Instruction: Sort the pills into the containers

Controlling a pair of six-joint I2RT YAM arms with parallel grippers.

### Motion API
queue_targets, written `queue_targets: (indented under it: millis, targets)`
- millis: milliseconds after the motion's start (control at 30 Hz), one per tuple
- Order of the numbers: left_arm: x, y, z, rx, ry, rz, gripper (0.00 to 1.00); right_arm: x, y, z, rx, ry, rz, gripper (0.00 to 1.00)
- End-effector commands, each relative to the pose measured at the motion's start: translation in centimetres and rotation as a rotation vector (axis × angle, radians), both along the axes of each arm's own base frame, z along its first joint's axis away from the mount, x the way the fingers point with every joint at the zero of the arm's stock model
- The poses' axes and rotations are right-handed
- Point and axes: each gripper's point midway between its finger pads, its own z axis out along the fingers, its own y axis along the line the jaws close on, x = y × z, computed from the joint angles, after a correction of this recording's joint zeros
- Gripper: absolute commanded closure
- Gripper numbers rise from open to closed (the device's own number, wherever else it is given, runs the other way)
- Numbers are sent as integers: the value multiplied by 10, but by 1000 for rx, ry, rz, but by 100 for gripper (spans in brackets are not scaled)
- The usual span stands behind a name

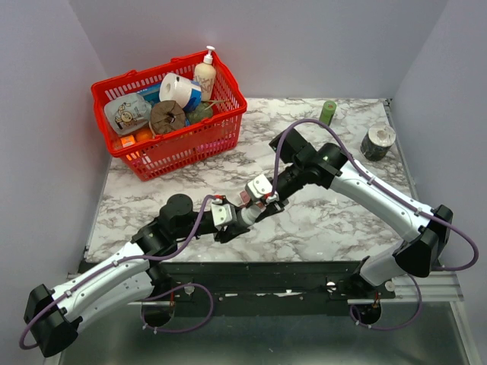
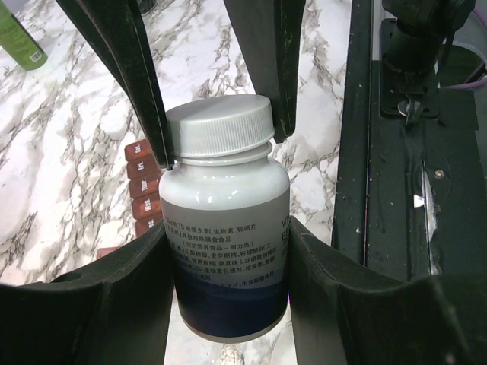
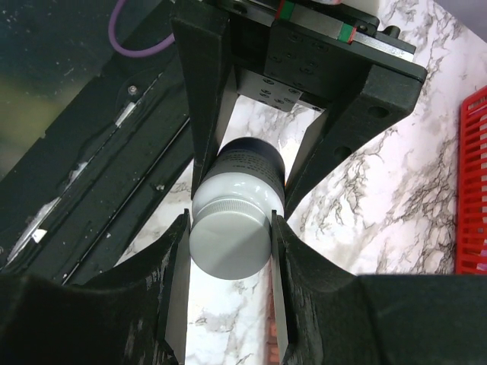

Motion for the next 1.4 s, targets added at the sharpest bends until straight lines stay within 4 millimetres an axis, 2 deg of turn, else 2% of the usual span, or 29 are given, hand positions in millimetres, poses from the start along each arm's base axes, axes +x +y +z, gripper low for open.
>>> queue_targets:
  millis: [0, 167, 200, 300, 433, 533, 567, 667, 833, 933, 967, 1067, 1100, 1167, 1200, 1233, 1367]
  targets:
    - [-21, 0, -21, 45, 63, -107, 100, -2, -2, 19, 78, -56, 43, 73]
    - [-31, -12, 4, -52, 75, -191, 100, 0, -3, 12, 81, -125, 102, 72]
    - [-32, -15, 15, -92, 57, -207, 100, 2, -2, 12, 78, -137, 106, 72]
    - [-36, -18, 24, -135, 84, -240, 100, 14, 2, 12, 72, -201, 95, 71]
    - [-32, -17, 23, -136, 104, -225, 100, 16, 3, 7, 65, -190, 84, 66]
    - [-20, -15, 19, -105, 87, -157, 100, 7, 2, 3, 60, -118, 66, 55]
    - [-17, -14, 22, -102, 75, -140, 100, 5, 2, 3, 59, -88, 49, 44]
    - [-7, -11, 22, -96, 51, -86, 100, -4, -1, 6, 58, -12, 18, 29]
    - [-2, -10, 25, -107, 36, -59, 100, -12, -4, 20, 52, 106, -72, 17]
    - [1, -9, 18, -87, 43, -41, 100, -6, -7, 40, 53, 207, -173, 9]
    - [4, -8, 19, -85, 39, -20, 100, -4, -9, 52, 73, 219, -193, 5]
    - [10, -3, 19, -81, 43, 30, 100, 15, -15, 63, 54, 309, -380, 0]
    - [13, -1, 19, -83, 41, 56, 100, 23, -16, 59, 41, 321, -441, 0]
    - [18, -1, 23, -97, 47, 87, 100, 20, -15, 50, -1, 440, -511, 0]
    - [21, 0, 23, -99, 47, 103, 100, 21, -12, 38, -33, 497, -549, 0]
    - [22, -1, 26, -106, 46, 108, 100, 19, -12, 33, -62, 562, -577, 0]
    - [29, -4, 25, -101, 74, 134, 100, 33, -10, 20, -90, 588, -678, 0]
